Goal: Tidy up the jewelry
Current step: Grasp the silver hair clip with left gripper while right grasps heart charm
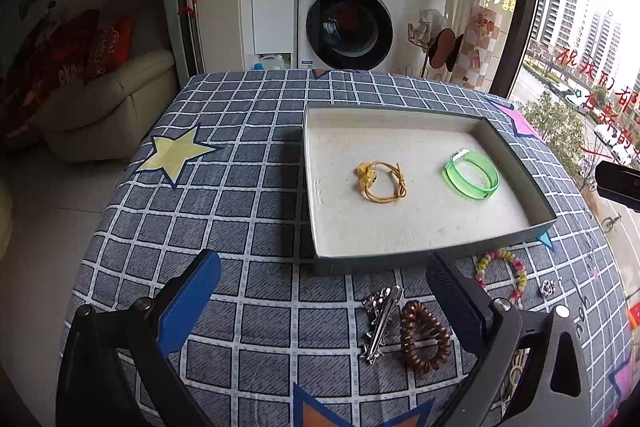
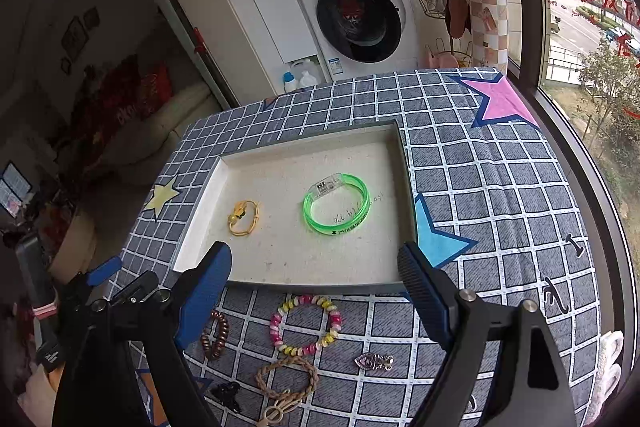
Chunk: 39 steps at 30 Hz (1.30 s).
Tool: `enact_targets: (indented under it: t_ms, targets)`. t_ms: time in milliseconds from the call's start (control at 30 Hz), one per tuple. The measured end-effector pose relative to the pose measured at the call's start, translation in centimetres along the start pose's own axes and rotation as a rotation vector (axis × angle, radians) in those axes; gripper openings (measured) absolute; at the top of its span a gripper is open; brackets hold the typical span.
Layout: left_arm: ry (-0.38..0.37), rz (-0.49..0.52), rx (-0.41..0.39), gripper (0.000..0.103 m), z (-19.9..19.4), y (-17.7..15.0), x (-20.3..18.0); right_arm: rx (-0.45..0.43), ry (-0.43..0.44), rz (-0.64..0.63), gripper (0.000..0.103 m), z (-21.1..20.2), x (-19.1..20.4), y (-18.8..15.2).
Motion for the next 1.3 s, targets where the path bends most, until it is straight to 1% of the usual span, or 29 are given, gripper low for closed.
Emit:
enact_targets:
  t_ms: [133,300,367,467,567,667,767,867,900,967,1000,1033,1100,1133,1233,1300]
  targets:
    - [0.017,0.078,0.029,0.103,-0.3,-2.5,0.2,0.046,-0.03,0.009,0.087,-0.6,-0.9,-2.0]
    - [0.02,0.119,0.075,0.103,0.0,-5.0,0.6,0.12,-0.097,-0.002,0.087,-0.4,-2.1,-5.3]
    - [0.009,0.127,0.093,0.103,0.3,-5.6,0.5,0.15,-0.118,-0.011,0.087,-0.1,-2.5,-6.7]
    - [-0.027,0.111,0.119,0.103,0.8,-6.2,0.4,0.181,-0.165,-0.046,0.087,0.3,-3.0,-8.4]
    - [-0.034,0.126,0.127,0.103,1.3,-6.3,-0.1,0.205,-0.183,-0.061,0.087,0.5,-3.7,-9.4]
    - [-0.041,0.138,0.138,0.103,1.8,-6.6,-0.6,0.213,-0.211,-0.074,0.087,0.5,-4.4,-9.8]
    - [-0.048,0.15,0.139,0.103,2.2,-6.5,-1.2,0.22,-0.213,-0.075,0.087,0.8,-5.0,-10.2]
    - [-0.061,0.153,0.145,0.101,2.6,-6.4,-1.7,0.234,-0.227,-0.084,0.087,1.3,-5.3,-10.8]
    - [-0.065,0.154,0.146,0.101,2.7,-6.4,-1.9,0.224,-0.233,-0.097,0.087,1.4,-5.2,-10.8]
    - [-0.078,0.149,0.143,0.096,2.9,-6.2,-2.2,0.219,-0.242,-0.125,0.087,1.8,-4.9,-10.7]
    - [-0.086,0.144,0.146,0.092,3.0,-6.1,-2.3,0.216,-0.246,-0.138,0.085,2.0,-4.7,-10.7]
    - [-0.091,0.141,0.151,0.091,3.1,-6.0,-2.5,0.212,-0.249,-0.152,0.083,2.1,-4.5,-10.7]
    - [-0.096,0.141,0.155,0.089,3.3,-5.8,-2.8,0.206,-0.25,-0.179,0.077,2.5,-3.9,-10.6]
    - [-0.106,0.136,0.155,0.082,3.4,-5.7,-3.0,0.205,-0.246,-0.193,0.075,2.8,-3.5,-10.6]
    - [-0.117,0.129,0.162,0.075,3.5,-5.5,-3.4,0.198,-0.235,-0.243,0.068,3.4,-2.3,-10.6]
    - [-0.124,0.132,0.16,0.069,3.4,-5.5,-3.8,0.193,-0.224,-0.254,0.063,3.6,-1.7,-10.6]
Point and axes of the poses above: each gripper's, at about its wrist camera, not at the fingertips, and z roughly the way its jaws point, x to its left, y to its top, the point moved 2 cm from there along z, roughly the way its jaws point, and after that the axes turned 11 degrees about -x, right-handed, at the moved point
